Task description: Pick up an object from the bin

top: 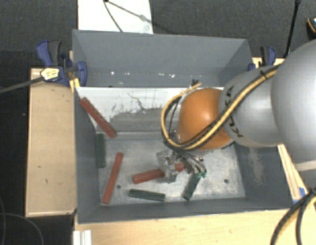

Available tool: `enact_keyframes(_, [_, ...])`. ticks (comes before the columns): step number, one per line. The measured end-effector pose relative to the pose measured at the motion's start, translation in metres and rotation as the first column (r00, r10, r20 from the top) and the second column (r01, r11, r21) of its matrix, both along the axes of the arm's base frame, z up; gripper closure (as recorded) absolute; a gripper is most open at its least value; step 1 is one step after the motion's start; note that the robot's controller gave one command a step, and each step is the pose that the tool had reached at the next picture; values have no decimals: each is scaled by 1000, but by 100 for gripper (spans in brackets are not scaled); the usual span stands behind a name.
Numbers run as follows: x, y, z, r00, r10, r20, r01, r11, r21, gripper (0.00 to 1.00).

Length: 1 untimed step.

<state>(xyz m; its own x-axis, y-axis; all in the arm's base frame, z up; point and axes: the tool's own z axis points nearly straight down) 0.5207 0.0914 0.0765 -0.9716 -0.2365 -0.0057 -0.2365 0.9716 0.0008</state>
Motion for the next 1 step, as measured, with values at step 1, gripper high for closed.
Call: enact_keyframes(1, [1, 0, 24, 1000, -1, 1, 1, 1000, 0, 100])
